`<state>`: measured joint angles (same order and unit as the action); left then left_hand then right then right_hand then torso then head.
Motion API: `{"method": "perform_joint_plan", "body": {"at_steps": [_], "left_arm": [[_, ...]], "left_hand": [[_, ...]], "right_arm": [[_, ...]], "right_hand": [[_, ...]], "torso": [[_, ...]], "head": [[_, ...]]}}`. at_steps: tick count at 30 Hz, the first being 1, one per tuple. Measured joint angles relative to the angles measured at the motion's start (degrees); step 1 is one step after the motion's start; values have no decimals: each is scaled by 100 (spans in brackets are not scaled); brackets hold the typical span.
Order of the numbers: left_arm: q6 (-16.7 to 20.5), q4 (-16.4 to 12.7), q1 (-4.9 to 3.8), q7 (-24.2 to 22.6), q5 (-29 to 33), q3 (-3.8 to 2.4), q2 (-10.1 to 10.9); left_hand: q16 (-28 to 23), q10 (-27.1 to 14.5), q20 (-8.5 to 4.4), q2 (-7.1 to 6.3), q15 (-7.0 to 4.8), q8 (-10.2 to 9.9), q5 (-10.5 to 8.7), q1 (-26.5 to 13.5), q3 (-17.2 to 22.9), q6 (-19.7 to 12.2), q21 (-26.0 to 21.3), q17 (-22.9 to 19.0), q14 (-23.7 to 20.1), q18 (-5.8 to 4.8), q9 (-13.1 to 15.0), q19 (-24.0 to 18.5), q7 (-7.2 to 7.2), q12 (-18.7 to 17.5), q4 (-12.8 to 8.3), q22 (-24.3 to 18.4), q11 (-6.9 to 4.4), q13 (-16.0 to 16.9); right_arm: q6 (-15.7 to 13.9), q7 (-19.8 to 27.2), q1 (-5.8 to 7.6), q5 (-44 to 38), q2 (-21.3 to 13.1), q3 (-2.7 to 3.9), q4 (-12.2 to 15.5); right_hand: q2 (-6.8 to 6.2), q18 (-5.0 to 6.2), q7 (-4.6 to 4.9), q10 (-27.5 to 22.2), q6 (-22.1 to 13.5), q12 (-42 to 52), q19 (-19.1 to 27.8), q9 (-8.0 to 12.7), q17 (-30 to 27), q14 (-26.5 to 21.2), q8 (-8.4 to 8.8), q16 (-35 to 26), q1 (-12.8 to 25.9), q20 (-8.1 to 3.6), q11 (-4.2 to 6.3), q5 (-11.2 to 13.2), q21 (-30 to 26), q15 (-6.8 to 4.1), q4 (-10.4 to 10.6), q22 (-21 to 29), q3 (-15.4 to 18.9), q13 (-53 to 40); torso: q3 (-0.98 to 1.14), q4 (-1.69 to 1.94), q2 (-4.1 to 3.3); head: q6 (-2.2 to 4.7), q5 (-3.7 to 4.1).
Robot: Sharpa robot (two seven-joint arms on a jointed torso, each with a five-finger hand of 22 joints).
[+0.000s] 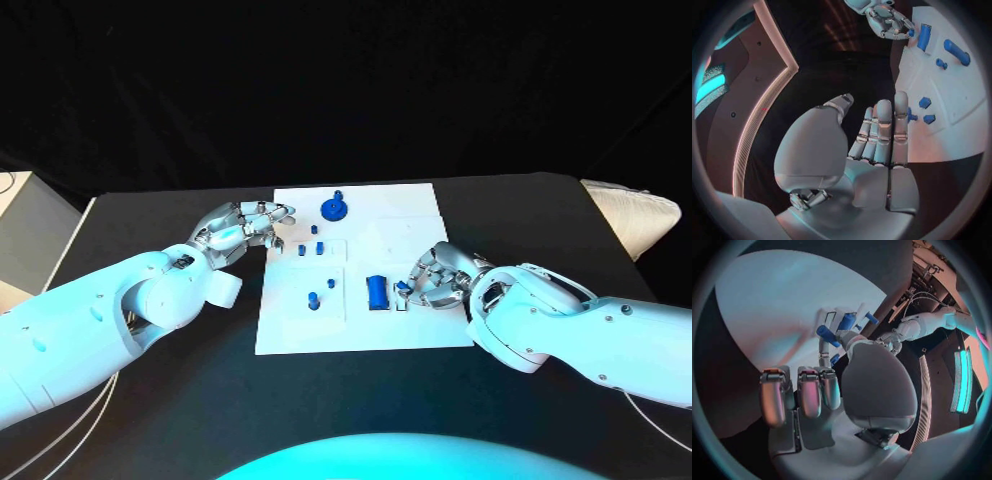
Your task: Assemble the parts on the task board
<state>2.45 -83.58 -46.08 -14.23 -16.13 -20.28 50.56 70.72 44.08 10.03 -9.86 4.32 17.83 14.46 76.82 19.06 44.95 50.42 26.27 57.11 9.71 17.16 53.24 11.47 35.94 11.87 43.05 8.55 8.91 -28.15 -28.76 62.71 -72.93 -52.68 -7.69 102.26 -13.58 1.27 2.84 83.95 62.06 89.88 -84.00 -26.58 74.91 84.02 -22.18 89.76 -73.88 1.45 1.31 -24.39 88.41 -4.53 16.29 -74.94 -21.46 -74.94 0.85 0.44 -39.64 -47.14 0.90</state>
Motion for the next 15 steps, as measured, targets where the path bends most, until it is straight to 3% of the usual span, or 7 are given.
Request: {"method": "perform_joint_plan", "body": {"at_steps": [15], "left_arm": [[0, -10, 0, 26, 10, 0, 10]], "left_hand": [[0, -16, 0, 14, 0, 0, 0, -14, 0, 0, 0, 0, 0, 0, 0, 0, 0, 0, 0, 0, 16, -1]], "right_arm": [[284, -152, -15, -163, 197, -8, -185]], "right_hand": [[21, 0, -32, 0, 33, 0, 0, -39, 0, 0, -1, 0, 175, 1, 0, 248, 0, 0, 0, 1, 0, 1]], "torso": [[-1, 2, -3]], "head": [[-26, -5]]}}
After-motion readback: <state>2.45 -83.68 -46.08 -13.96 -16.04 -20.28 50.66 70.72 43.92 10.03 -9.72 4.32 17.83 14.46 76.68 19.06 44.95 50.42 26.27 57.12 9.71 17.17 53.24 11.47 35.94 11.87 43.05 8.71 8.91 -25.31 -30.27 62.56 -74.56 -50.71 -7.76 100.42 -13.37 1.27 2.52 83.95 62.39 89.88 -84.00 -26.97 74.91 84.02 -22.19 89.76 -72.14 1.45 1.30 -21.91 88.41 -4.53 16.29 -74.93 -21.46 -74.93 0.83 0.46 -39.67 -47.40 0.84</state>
